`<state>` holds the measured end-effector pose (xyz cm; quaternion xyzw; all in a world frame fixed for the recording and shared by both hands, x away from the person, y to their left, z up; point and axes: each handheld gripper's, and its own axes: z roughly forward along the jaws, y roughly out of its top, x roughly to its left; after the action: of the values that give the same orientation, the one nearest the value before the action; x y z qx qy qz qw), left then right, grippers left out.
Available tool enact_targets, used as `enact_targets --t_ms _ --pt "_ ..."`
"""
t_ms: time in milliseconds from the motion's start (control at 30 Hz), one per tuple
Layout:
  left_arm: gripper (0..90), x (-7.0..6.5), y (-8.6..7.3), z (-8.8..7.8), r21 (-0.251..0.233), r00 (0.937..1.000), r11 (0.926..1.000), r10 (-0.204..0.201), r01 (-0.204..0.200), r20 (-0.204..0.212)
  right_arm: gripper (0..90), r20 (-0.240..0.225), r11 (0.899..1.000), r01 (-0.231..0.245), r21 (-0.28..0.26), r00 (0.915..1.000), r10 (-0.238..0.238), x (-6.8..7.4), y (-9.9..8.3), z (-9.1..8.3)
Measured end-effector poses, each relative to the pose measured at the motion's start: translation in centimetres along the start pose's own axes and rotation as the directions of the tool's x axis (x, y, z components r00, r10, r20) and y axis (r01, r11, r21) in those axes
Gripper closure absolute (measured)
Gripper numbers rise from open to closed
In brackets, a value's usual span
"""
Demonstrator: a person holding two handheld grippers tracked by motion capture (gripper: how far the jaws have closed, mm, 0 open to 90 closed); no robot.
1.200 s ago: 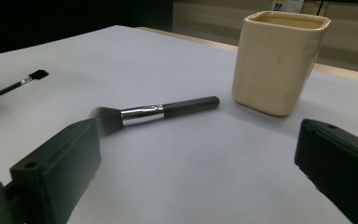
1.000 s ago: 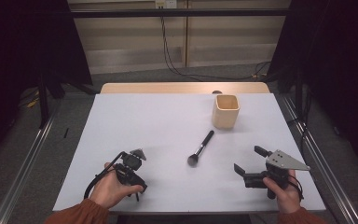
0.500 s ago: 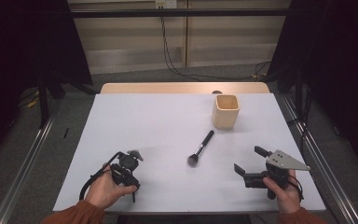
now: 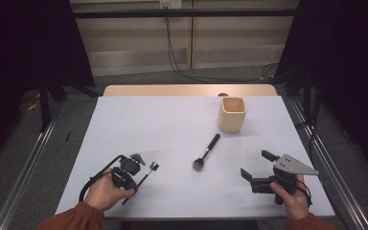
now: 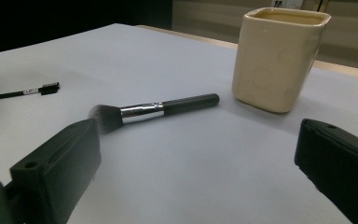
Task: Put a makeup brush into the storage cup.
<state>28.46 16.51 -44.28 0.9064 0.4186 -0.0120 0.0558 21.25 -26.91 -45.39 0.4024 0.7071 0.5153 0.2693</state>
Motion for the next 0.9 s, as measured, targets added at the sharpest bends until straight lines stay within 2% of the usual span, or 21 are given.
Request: enact_targets --t_ms 133,233,300,367,433,567,633,733,800,833,900 --pt "86.0 0.2 0.0 0.0 0.000 0.9999 1.0000 -0.002 0.002 0.016 0.1 -0.001 1.000 -0.003 0.000 1.0000 0.003 -0.1 0.0 0.0" --pt "86.1 0.5 -0.4 -0.2 -0.033 0.9994 0.9993 0.017 -0.016 0.031 0.1 -0.003 1.000 -0.002 -0.001 1.0000 0.002 0.0 0.0 0.0" --pt "86.1 1.0 -0.8 -0.2 -0.063 0.9970 0.9977 -0.018 0.022 0.075 0.1 -0.002 1.000 -0.003 -0.001 1.0000 0.003 0.0 0.0 0.0" --pt "86.1 1.5 -1.3 -0.3 -0.092 0.9936 0.9949 -0.030 0.040 0.109 0.1 0.001 1.000 -0.006 -0.001 1.0000 0.006 -0.1 0.0 0.0" --pt "86.1 1.8 -1.7 -0.3 -0.119 0.9911 0.9915 -0.035 0.051 0.128 0.1 0.001 1.000 -0.006 -0.002 1.0000 0.006 -0.1 0.0 0.0" --pt "86.1 2.1 -2.3 -0.4 -0.129 0.9861 0.9897 -0.040 0.061 0.162 0.1 -0.002 1.000 -0.004 0.002 1.0000 0.004 0.0 0.0 0.2" --pt "86.1 2.4 -2.6 -0.6 -0.144 0.9854 0.9865 -0.053 0.077 0.162 0.1 -0.004 1.000 -0.001 0.002 1.0000 0.001 0.0 0.0 0.2" --pt "86.1 2.8 -3.1 -0.5 -0.175 0.9802 0.9806 -0.055 0.089 0.190 0.1 -0.001 1.000 -0.006 0.003 1.0000 0.006 -0.1 0.0 0.2" --pt "86.1 3.0 -3.4 -0.6 -0.218 0.9777 0.9709 -0.054 0.099 0.203 0.1 -0.001 1.000 -0.005 0.003 1.0000 0.005 -0.1 0.0 0.2" --pt "86.1 3.1 -3.6 -0.7 -0.251 0.9784 0.9623 -0.054 0.105 0.200 0.1 -0.002 1.000 -0.002 0.003 1.0000 0.002 0.0 0.0 0.2" --pt "86.0 3.2 -3.9 -0.8 -0.317 0.9788 0.9397 -0.069 0.129 0.193 0.1 -0.005 1.000 -0.001 0.002 1.0000 0.001 0.0 0.0 0.2"
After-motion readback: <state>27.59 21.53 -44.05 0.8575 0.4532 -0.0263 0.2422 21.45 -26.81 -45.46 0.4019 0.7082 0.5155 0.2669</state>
